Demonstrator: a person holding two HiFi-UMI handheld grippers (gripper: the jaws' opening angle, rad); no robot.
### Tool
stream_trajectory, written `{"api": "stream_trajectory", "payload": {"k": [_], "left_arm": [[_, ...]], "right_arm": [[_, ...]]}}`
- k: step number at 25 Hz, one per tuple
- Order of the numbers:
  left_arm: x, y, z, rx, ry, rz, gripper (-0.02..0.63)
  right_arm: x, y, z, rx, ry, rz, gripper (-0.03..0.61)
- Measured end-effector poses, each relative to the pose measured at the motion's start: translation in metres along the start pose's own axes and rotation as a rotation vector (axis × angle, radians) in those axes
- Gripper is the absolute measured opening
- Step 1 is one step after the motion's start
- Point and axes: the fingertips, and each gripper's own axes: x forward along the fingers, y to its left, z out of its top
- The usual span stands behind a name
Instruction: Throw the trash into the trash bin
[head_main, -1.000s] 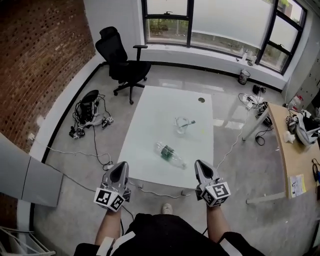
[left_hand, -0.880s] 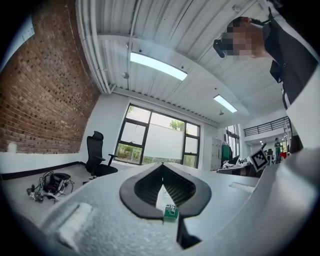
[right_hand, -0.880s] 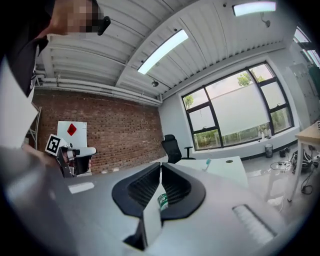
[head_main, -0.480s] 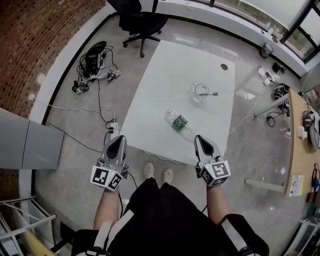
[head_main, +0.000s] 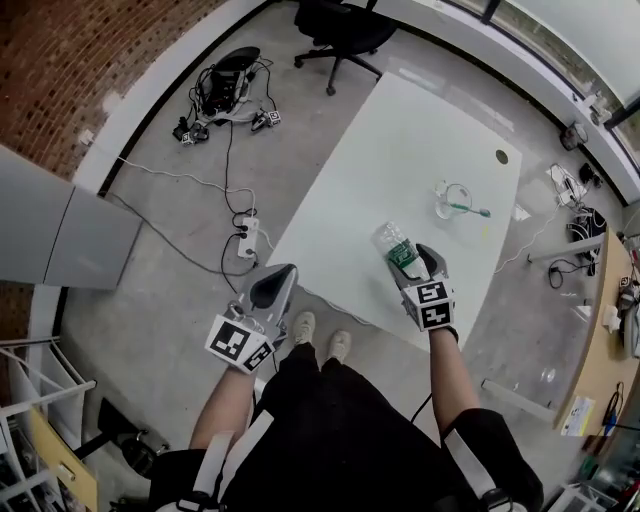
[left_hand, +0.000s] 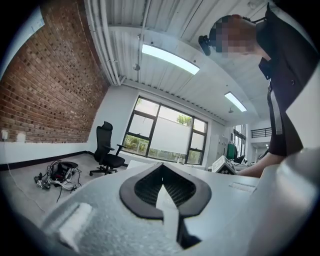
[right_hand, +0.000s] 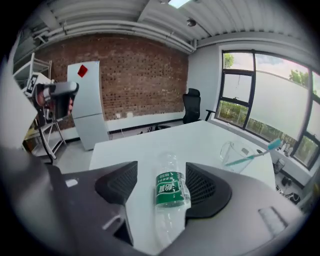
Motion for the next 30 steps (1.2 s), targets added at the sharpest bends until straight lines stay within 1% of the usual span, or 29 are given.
{"api": "stream_trajectory", "payload": {"k": [2, 5, 7, 8, 9, 11, 13, 16, 17, 18, 19, 20, 21, 23, 27, 30], "left_arm": [[0.001, -0.006, -0.002, 0.004, 0.001, 0.009, 0.002], [0.001, -0.006, -0.004, 0.009, 0.013, 0.02, 0.002], [-0.003, 0.002, -0.005, 0.004, 0.02, 0.041, 0.002], [-0.007, 0.007, -0.005, -0.001, 0.022, 0.053, 0.002], [-0.011, 0.013, -0.004, -0.005, 0.021, 0.066, 0.002], [-0.023, 0.022, -0.002, -0.01, 0.016, 0.09, 0.002], [-0.032, 0.03, 0.001, -0.005, 0.011, 0.106, 0.002], [-0.04, 0.036, 0.005, 0.003, 0.013, 0.11, 0.002], [-0.042, 0.037, 0.005, 0.003, 0.015, 0.11, 0.002], [-0.043, 0.038, 0.005, 0.003, 0.019, 0.111, 0.002], [-0.044, 0.038, 0.004, 0.004, 0.022, 0.11, 0.002], [-0.044, 0.037, 0.004, 0.004, 0.026, 0.106, 0.002], [-0.043, 0.035, 0.005, 0.006, 0.029, 0.1, 0.002], [-0.04, 0.033, 0.006, 0.012, 0.035, 0.083, 0.002], [-0.03, 0.027, 0.007, 0.032, 0.043, 0.048, 0.002], [-0.019, 0.014, 0.01, 0.048, 0.042, 0.009, 0.002]], "right_arm": [[0.015, -0.009, -0.007, -0.037, 0.057, 0.012, 0.321], [0.037, -0.02, -0.017, -0.051, 0.162, 0.021, 0.362], [0.054, -0.022, -0.026, -0.056, 0.254, 0.028, 0.41], [0.063, -0.022, -0.031, -0.068, 0.296, 0.027, 0.415], [0.07, -0.022, -0.036, -0.087, 0.332, 0.022, 0.434], [0.082, -0.019, -0.042, -0.118, 0.383, 0.008, 0.434], [0.092, -0.017, -0.045, -0.118, 0.416, 0.004, 0.434], [0.094, -0.02, -0.049, -0.058, 0.47, 0.0, 0.434], [0.093, -0.018, -0.051, -0.021, 0.489, 0.021, 0.414], [0.093, -0.012, -0.052, 0.013, 0.498, 0.055, 0.355], [0.094, -0.005, -0.051, 0.028, 0.494, 0.088, 0.333], [0.095, 0.0, -0.05, 0.024, 0.486, 0.109, 0.331], [0.094, 0.004, -0.049, 0.012, 0.48, 0.112, 0.33], [0.09, 0.009, -0.046, -0.011, 0.457, 0.091, 0.323], [0.081, 0.03, -0.021, -0.024, 0.313, 0.115, 0.321], [0.061, 0.039, 0.0, 0.018, 0.206, 0.128, 0.319]]}}
